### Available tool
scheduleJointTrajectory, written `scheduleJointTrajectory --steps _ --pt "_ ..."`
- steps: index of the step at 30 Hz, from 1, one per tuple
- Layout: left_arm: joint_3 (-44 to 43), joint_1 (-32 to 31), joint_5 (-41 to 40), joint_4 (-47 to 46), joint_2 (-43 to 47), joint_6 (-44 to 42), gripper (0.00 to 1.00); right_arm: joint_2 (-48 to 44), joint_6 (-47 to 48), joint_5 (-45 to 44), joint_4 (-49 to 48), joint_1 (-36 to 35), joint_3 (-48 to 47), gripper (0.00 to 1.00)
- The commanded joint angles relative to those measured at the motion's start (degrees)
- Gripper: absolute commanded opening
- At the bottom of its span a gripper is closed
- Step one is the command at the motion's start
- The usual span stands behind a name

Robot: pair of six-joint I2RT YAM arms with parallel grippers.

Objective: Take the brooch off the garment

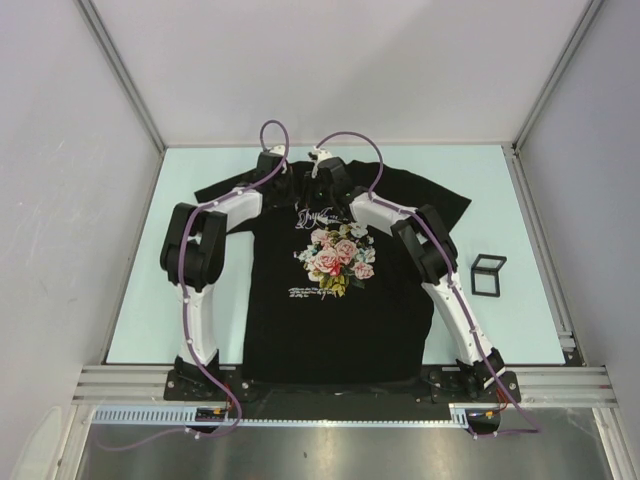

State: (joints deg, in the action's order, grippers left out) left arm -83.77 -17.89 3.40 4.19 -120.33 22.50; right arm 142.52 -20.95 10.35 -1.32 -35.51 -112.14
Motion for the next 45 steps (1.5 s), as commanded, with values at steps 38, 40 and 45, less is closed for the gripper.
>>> scheduleJointTrajectory --steps 38,40,45 --pt "8.25 -1.10 4.56 -2.58 16.44 -14.61 0.00 -15.60 -1.04 6.14 -9.58 6.41 15.63 0.08" --pt "12.21 1.36 14.20 -11.42 17.41 -8.64 0.00 -17.44 -0.23 8.27 -9.40 7.38 17.56 0.09" --pt "18.01 3.47 22.69 -23.24 18.03 -1.76 0.00 -22.10 -1.46 20.66 -18.08 10.63 26.78 0.18"
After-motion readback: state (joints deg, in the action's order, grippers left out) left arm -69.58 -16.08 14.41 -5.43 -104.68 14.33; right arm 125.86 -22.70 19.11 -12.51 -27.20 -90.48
